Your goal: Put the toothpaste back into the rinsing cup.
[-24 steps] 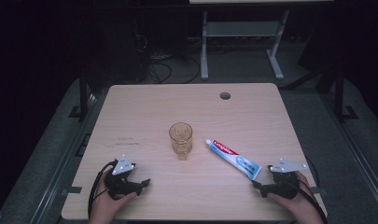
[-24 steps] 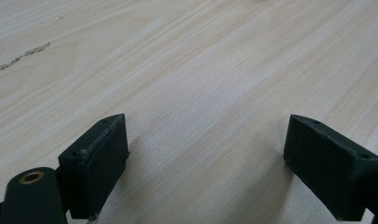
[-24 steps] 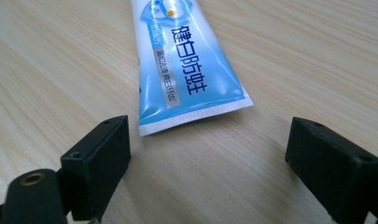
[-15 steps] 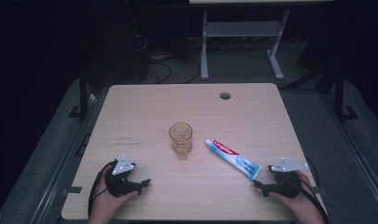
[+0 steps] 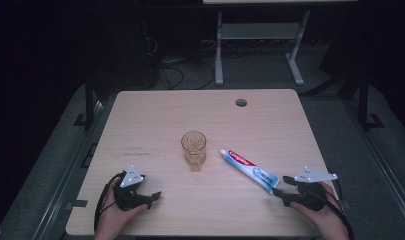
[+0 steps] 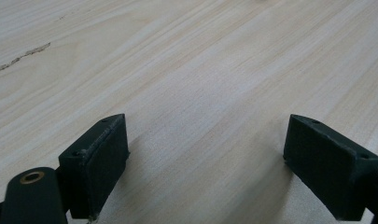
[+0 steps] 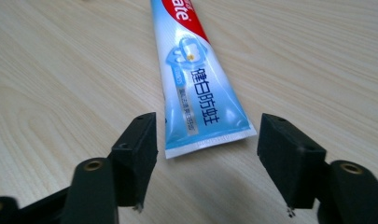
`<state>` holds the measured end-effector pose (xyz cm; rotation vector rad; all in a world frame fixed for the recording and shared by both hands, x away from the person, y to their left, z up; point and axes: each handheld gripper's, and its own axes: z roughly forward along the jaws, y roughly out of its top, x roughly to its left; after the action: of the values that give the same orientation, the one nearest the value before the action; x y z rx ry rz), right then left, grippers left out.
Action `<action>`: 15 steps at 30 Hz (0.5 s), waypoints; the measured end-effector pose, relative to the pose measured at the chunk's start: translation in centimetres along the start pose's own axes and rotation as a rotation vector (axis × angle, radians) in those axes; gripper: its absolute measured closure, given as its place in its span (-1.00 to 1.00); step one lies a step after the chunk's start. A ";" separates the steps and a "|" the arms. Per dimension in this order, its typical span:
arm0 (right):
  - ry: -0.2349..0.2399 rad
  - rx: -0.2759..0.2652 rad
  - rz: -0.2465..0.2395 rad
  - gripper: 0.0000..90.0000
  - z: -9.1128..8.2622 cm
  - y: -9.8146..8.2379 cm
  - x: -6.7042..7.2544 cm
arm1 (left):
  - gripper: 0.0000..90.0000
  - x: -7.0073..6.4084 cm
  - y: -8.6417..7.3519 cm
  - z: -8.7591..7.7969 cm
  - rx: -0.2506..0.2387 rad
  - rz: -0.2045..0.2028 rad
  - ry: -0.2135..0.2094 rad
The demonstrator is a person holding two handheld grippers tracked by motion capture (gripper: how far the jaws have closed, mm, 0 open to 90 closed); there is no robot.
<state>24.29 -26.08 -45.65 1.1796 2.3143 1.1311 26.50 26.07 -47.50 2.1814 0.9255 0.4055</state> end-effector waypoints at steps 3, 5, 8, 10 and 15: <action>0.032 -0.008 0.011 0.11 0.0 0.4 0.1 | -0.71 0.0 0.0 0.0 0.000 0.000 0.000; 0.046 -0.015 0.003 0.26 0.0 0.6 0.2 | -0.71 0.0 0.0 0.0 0.001 0.001 0.000; 0.056 0.003 0.001 0.69 0.0 1.2 0.6 | -0.70 0.0 0.0 0.0 0.000 0.000 0.001; 0.063 0.008 0.000 0.78 0.1 1.3 0.7 | -0.70 0.0 0.0 0.0 -0.001 -0.002 0.000; 0.100 0.017 -0.008 1.00 0.7 2.0 1.1 | -0.70 0.0 0.0 0.0 0.000 -0.002 0.000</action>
<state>25.10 -24.11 -44.48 1.1435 2.4052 1.1956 26.43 26.08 -47.51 2.1801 0.9271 0.4049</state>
